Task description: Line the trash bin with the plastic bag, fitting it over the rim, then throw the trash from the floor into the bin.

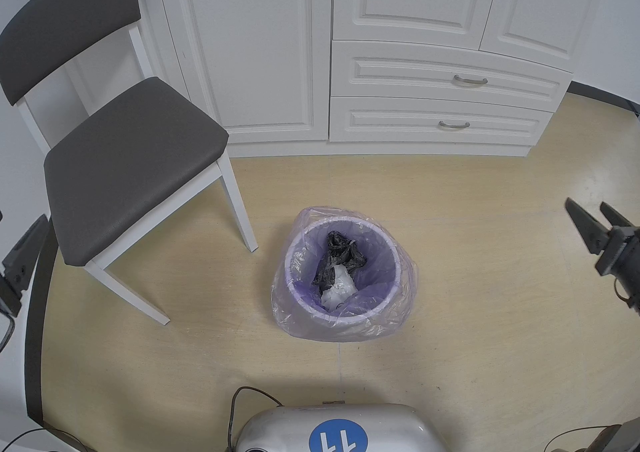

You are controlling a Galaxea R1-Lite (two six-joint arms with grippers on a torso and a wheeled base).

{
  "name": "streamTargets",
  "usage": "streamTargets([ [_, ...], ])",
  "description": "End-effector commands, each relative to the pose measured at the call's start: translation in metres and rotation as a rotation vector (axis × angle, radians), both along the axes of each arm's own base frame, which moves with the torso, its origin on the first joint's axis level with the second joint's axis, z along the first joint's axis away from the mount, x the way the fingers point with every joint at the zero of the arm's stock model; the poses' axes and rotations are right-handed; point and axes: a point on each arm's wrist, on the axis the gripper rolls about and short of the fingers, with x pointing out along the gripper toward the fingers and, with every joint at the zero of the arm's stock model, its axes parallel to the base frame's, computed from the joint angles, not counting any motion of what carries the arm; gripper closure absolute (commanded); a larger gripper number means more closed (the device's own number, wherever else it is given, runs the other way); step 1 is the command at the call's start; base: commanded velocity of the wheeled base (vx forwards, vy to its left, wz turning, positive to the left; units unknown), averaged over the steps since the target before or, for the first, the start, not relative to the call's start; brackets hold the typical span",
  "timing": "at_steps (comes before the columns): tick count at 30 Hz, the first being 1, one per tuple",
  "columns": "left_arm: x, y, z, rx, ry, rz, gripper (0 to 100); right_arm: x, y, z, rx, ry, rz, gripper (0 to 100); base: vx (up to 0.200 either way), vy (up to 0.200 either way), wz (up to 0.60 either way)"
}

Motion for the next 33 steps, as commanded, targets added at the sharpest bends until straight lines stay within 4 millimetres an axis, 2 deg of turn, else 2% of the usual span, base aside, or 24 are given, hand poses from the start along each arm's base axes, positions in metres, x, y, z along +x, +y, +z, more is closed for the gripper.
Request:
streamTargets([
  [1, -0.054, 0.02, 0.004, -0.052, -0.162, 0.054, 0, -0.079, -0.024, 0.006, 0.085, -0.233, -0.008, 0, 0.0, 0.0, 0.0],
  [4, -0.068, 0.024, 0.004, -0.056, -0.198, 0.088, 0, -0.102, -0.031, 0.006, 0.087, -0.257, -0.007, 0, 0.0, 0.0, 0.0],
  [5, -0.069, 0.025, 0.004, -0.055, -0.201, 0.09, 0, -0.103, -0.032, 0.005, 0.087, -0.255, -0.006, 0, 0.0, 0.0, 0.0],
  [6, -0.079, 0.027, 0.004, -0.044, -0.218, 0.113, 0, -0.117, -0.036, 0.005, 0.088, -0.265, -0.003, 0, 0.0, 0.0, 0.0],
  [9, -0.092, 0.03, 0.001, -0.028, -0.226, 0.138, 0, -0.138, -0.042, 0.0, 0.089, -0.265, -0.009, 0, 0.0, 0.0, 0.0],
  [16, -0.106, 0.031, -0.006, -0.023, -0.231, 0.175, 0, -0.168, -0.049, -0.015, 0.103, -0.337, -0.077, 0, 0.0, 0.0, 0.0],
  [20, -0.111, 0.031, -0.009, -0.022, -0.248, 0.204, 0, -0.179, -0.048, -0.026, 0.092, -0.336, -0.127, 0, 0.0, 0.0, 0.0],
  [22, -0.113, 0.03, -0.009, -0.022, -0.253, 0.215, 0, -0.177, -0.047, -0.028, 0.095, -0.32, -0.146, 0, 0.0, 0.0, 0.0],
  [27, -0.123, 0.03, -0.015, -0.017, -0.261, 0.235, 0, -0.177, -0.047, -0.029, 0.157, -0.321, -0.153, 0, 0.0, 0.0, 0.0],
  [33, -0.138, 0.026, -0.034, -0.005, -0.271, 0.275, 0, -0.18, -0.045, -0.026, 0.154, -0.338, -0.202, 0, 0.0, 0.0, 0.0],
])
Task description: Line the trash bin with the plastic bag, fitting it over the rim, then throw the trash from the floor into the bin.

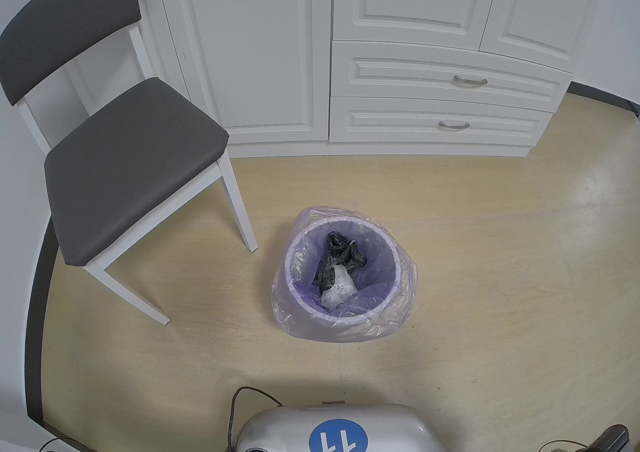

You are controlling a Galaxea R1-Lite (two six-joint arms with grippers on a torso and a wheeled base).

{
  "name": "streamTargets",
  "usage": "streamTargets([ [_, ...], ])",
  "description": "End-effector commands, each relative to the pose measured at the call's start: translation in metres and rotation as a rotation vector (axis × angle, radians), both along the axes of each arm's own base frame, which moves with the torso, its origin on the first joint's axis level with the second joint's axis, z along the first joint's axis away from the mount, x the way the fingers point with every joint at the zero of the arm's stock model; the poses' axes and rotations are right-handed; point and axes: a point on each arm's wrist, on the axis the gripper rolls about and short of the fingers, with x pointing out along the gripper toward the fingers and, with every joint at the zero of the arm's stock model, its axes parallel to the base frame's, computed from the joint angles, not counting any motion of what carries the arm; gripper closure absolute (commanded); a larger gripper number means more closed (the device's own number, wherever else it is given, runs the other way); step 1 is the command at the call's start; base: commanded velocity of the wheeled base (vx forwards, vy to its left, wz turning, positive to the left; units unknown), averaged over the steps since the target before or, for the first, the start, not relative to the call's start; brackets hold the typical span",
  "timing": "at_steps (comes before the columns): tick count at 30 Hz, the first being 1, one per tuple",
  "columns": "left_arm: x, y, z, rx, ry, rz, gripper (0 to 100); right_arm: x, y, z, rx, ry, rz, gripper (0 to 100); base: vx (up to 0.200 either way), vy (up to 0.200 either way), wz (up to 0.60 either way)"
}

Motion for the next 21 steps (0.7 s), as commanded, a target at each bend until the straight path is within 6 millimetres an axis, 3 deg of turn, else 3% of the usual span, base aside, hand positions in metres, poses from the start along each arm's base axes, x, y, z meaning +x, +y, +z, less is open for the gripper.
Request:
streamTargets([
  [1, -0.015, -0.003, -0.015, 0.007, -0.033, 0.029, 0, -0.004, 0.002, 0.001, 0.0, -0.022, -0.044, 0, 0.0, 0.0, 0.0],
  [8, -0.015, -0.007, -0.037, 0.026, 0.007, -0.014, 0, -0.008, 0.008, -0.022, -0.051, -0.017, -0.016, 0, 0.0, 0.0, 0.0],
  [21, 0.024, -0.007, -0.093, 0.037, 0.113, -0.028, 0, 0.016, 0.008, -0.07, -0.147, 0.177, -0.056, 0, 0.0, 0.0, 0.0],
])
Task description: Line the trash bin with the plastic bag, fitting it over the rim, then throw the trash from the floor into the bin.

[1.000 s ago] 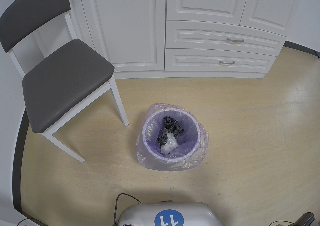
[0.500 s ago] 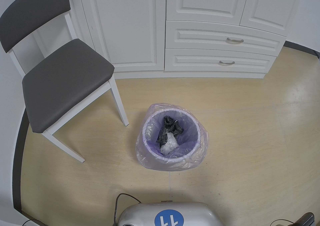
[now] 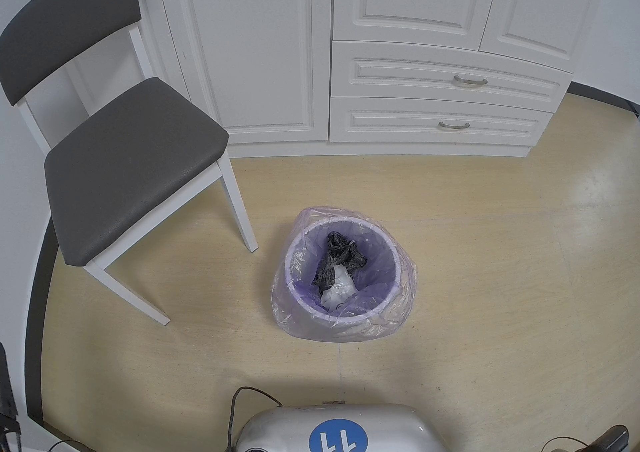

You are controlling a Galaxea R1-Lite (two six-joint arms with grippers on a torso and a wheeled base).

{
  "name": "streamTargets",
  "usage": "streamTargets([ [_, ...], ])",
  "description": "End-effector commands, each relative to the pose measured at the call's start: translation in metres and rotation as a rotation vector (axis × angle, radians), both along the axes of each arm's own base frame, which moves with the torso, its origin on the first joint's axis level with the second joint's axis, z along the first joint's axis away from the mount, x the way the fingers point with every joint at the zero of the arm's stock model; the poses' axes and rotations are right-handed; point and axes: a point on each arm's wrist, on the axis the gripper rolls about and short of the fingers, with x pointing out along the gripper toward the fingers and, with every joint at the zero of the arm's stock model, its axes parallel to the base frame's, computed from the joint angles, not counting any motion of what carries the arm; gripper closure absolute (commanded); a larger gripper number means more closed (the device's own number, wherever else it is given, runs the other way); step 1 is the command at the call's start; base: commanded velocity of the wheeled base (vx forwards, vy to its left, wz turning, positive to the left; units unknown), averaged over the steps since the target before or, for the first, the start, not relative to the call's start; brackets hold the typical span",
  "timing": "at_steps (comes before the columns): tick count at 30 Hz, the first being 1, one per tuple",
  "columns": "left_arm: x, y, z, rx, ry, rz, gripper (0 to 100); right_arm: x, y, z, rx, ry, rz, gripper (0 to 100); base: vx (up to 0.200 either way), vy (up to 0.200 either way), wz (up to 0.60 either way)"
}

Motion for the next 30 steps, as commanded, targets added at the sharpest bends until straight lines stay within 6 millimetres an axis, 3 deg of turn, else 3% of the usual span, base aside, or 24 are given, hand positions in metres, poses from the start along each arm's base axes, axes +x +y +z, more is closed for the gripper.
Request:
streamTargets([
  [1, 0.016, 0.0, -0.035, 0.01, 0.066, -0.015, 0, 0.01, 0.0, -0.029, -0.051, 0.104, -0.02, 0, 0.0, 0.0, 0.0],
  [9, 0.022, -0.001, -0.057, -0.002, 0.199, -0.022, 0, 0.013, 0.0, -0.048, -0.05, 0.287, -0.031, 0, 0.0, 0.0, 0.0],
  [30, 0.022, -0.002, -0.059, -0.05, 0.205, -0.082, 0, 0.013, 0.0, -0.047, -0.089, 0.283, -0.024, 0, 0.0, 0.0, 0.0],
])
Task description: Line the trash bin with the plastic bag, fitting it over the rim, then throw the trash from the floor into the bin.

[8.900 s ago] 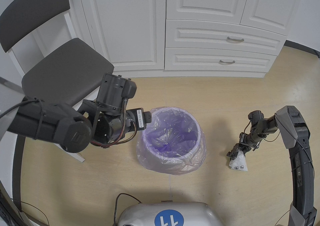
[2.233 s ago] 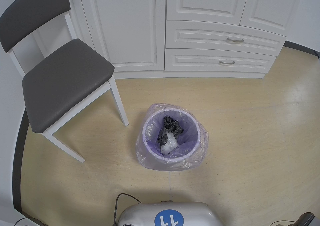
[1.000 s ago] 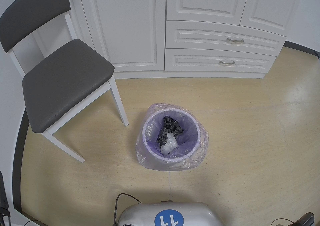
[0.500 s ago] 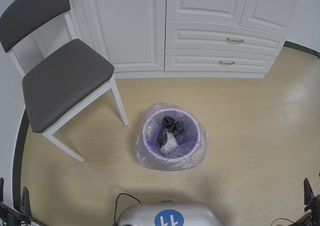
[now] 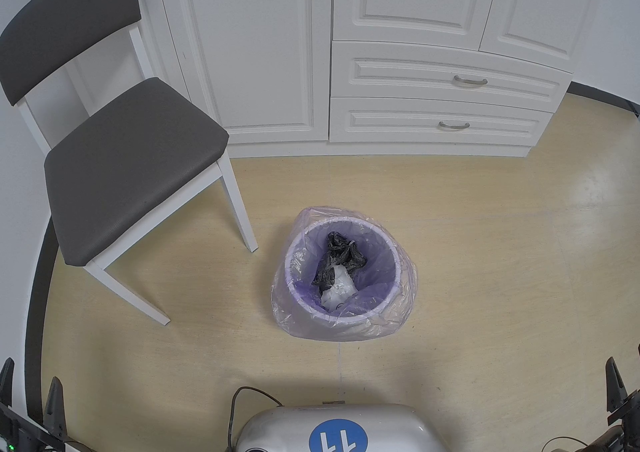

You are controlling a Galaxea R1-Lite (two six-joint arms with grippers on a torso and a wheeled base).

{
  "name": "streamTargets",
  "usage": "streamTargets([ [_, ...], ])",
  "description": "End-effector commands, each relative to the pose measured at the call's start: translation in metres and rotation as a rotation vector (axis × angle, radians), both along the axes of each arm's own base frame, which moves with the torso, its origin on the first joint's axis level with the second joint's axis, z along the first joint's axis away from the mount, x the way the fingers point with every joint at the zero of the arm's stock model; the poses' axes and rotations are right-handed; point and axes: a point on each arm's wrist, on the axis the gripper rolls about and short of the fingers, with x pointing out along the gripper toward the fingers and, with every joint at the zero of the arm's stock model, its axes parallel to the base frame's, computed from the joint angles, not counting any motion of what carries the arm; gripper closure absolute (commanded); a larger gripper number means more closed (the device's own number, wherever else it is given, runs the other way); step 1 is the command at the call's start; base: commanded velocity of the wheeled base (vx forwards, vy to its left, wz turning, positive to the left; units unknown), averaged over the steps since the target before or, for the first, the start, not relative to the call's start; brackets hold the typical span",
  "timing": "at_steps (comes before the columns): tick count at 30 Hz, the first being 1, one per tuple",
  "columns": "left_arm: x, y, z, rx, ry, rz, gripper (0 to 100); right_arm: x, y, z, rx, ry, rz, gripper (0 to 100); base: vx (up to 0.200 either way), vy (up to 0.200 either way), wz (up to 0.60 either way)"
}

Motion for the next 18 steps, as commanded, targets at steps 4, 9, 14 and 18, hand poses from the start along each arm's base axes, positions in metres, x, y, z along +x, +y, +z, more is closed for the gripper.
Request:
streamTargets([
  [4, 0.0006, -0.0003, -0.005, -0.001, 0.008, -0.013, 0, 0.0005, 0.0005, -0.0051, -0.021, 0.007, 0.023, 0, 0.0, 0.0, 0.0],
  [9, 0.0006, -0.0004, -0.005, 0.002, 0.008, -0.017, 0, 0.0006, 0.0008, -0.007, -0.046, 0.027, 0.035, 0, 0.0, 0.0, 0.0],
  [14, 0.0007, -0.0025, -0.0106, 0.0, 0.064, -0.106, 0, 0.0008, 0.0011, -0.0109, -0.064, 0.066, 0.046, 0, 0.0, 0.0, 0.0],
  [18, 0.0001, -0.0028, -0.01, 0.005, 0.068, -0.125, 0, 0.0008, 0.0012, -0.0111, -0.06, 0.067, 0.051, 0, 0.0, 0.0, 0.0],
])
